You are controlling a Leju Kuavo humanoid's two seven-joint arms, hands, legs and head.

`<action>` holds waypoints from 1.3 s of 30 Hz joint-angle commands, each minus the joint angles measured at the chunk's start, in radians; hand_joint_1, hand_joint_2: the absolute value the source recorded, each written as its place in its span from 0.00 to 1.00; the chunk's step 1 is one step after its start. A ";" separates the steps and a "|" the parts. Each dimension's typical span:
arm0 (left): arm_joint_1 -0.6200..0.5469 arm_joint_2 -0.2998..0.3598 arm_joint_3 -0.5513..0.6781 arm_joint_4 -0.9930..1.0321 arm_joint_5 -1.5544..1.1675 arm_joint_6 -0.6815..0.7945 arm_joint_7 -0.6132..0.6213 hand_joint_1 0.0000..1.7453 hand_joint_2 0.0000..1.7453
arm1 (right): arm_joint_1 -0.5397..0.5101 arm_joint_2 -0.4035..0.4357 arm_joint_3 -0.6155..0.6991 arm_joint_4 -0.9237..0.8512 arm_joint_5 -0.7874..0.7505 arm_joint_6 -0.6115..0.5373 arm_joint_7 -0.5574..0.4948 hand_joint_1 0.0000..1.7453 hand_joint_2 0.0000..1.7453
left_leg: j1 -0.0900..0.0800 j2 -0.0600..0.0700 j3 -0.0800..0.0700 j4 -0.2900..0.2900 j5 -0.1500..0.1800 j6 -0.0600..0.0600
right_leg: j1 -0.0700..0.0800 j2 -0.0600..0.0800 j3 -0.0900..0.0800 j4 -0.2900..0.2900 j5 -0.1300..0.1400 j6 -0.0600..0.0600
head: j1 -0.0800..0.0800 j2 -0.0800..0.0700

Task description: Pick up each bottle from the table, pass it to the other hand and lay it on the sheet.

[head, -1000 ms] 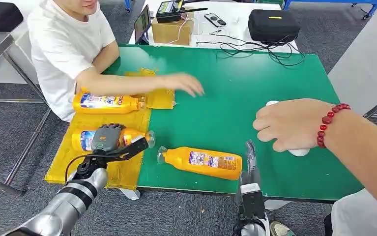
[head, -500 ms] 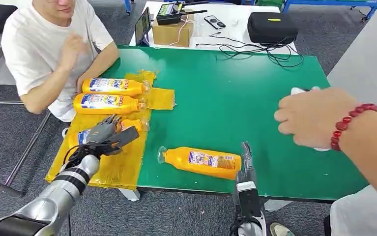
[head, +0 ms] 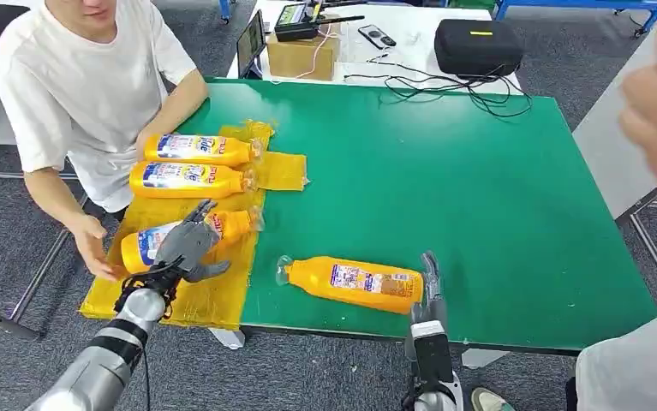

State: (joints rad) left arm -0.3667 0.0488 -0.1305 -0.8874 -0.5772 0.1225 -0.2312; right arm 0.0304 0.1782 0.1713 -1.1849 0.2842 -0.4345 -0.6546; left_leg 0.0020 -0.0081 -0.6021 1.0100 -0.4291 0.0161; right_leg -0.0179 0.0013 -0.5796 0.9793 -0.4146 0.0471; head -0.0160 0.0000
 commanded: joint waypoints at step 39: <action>0.502 -0.190 -0.231 -0.838 0.704 0.155 -0.313 0.00 1.00 | -0.458 -0.256 0.197 0.546 0.816 -0.032 0.455 0.00 1.00 | -0.002 0.003 -0.008 -0.001 0.000 0.002 | -0.002 0.002 -0.008 -0.002 0.001 0.000 | 0.000 0.000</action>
State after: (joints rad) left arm 0.1474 -0.1270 -0.3502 -1.8169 0.0782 0.2739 -0.5871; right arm -0.2249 -0.0878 0.2792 -0.9307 1.0133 -0.4810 -0.2827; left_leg 0.0001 -0.0074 -0.6136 1.0106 -0.4285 0.0184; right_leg -0.0199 0.0014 -0.5909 0.9787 -0.4132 0.0487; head -0.0156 0.0000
